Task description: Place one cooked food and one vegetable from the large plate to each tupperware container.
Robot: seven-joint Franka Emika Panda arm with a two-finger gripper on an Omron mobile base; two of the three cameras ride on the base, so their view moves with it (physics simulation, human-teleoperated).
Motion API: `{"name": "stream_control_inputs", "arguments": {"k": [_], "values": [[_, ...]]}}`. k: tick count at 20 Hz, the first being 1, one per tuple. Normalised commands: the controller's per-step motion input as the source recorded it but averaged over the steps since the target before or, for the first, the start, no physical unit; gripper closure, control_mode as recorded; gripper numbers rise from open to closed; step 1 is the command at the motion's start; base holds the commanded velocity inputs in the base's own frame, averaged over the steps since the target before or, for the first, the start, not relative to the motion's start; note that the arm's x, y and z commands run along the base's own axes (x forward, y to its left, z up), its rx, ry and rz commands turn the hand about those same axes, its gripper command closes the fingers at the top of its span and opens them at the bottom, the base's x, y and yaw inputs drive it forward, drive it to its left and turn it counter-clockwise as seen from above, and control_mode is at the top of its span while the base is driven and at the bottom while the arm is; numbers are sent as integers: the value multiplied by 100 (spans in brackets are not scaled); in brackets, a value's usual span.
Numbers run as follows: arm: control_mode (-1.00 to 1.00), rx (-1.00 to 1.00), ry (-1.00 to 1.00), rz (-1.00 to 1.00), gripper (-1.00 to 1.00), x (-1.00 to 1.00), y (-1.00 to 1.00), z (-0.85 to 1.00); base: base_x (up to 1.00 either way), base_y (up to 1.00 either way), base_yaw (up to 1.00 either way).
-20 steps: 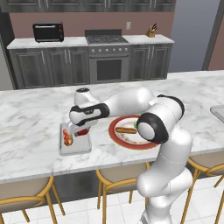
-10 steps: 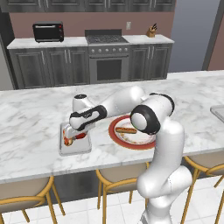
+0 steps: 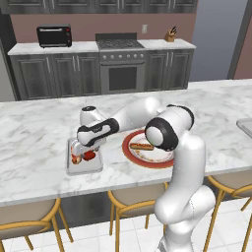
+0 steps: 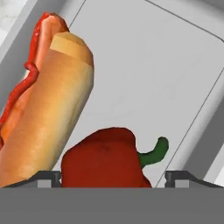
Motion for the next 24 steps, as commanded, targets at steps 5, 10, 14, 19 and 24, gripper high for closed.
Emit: {"name": "stream_control_inputs", "arguments": {"k": [5,10,14,19,24], "values": [[-100,0,-1,0,-100,-10,-1,32,0,0,0],[-100,0,-1,-4,-100,-49,-49,70,0,0,0],[-100,0,0,0,-100,-31,-100,24,0,0,0],[-100,0,3,5,-100,-2,-100,4,0,0,0],[-100,0,3,12,-100,10,-98,0,0,0,0]]}}
